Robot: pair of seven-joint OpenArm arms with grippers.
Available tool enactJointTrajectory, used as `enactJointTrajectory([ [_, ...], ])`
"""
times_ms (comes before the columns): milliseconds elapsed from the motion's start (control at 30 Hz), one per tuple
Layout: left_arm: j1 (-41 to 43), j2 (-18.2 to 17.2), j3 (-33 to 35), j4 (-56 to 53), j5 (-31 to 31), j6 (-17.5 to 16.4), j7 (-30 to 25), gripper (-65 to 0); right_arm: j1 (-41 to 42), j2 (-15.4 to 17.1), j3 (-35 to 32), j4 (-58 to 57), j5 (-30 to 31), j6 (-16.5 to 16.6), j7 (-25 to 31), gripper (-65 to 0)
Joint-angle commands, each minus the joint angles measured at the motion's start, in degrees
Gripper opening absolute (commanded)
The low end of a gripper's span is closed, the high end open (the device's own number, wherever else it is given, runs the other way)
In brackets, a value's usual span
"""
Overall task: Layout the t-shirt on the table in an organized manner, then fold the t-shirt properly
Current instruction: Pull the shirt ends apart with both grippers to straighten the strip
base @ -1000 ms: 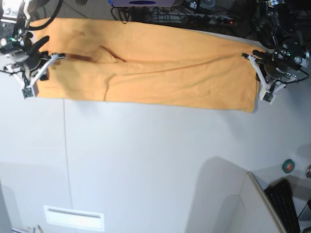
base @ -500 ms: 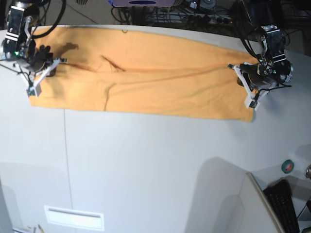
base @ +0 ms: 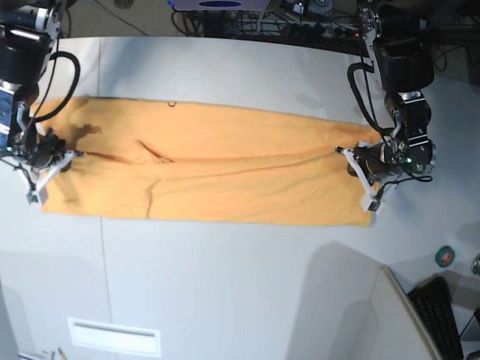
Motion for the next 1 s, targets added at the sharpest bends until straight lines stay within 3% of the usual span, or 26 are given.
enactJointTrajectory([
  [0,-0.6,-0.8,-0.2,0.7,1.1,0.4,1.3,-65.0,0.2,1.1,0.3,0.5,-1.5,-1.7,-1.0,-65.0],
  [100,0.2,-0.9,-0.6,5.6,0.7,0.4,2.0,-65.0,-0.7,1.0,0.7,5.9,-1.4,-1.5,-1.3,-65.0],
  [200,2.1,-0.8,-5.7,14.7,0.7,0.2,5.7,-65.0,-5.1,0.4,0.7,16.8,-1.1,-1.5,-1.3,-65.0],
  [300,3.5,-0.7,-10.3,22.0,0.7,0.1,7.3,-65.0,-9.3,-2.3,1.4,27.1,-1.2,-1.5,-1.3,-65.0],
  [500,3.7,-0.9,-15.5,23.7,0.4,0.0,7.1,-65.0,-14.0,-6.0,3.4,39.7,-1.3,-1.5,-1.1,-65.0],
  [533,3.7,-0.9,-16.0,23.0,-0.9,0.0,7.1,-62.2,-14.6,-6.0,3.3,40.7,-1.3,-1.5,-1.1,-65.0],
  [633,4.0,-2.6,-18.4,19.3,-10.4,0.0,7.1,-27.0,-15.9,-6.1,3.2,42.1,-1.3,-1.5,-1.1,-65.0],
  [667,4.5,-3.8,-18.2,16.6,-14.6,0.0,7.0,-17.9,-16.3,-6.1,3.1,42.2,-1.3,-1.5,-1.1,-65.0],
  [733,4.7,-6.8,-16.3,11.1,-22.6,0.0,6.8,-7.9,-16.6,-6.1,3.1,42.2,-1.3,-1.5,-1.1,-65.0],
  [833,4.7,-9.7,-10.9,3.9,-30.5,0.0,2.5,-6.9,-16.7,-6.1,3.1,42.2,-1.3,-1.5,-1.3,-65.0],
  [967,4.0,-10.7,-4.1,-3.0,-30.9,0.2,-3.4,-9.9,-17.1,-6.1,3.1,42.3,-1.2,-1.5,-1.3,-65.0],
])
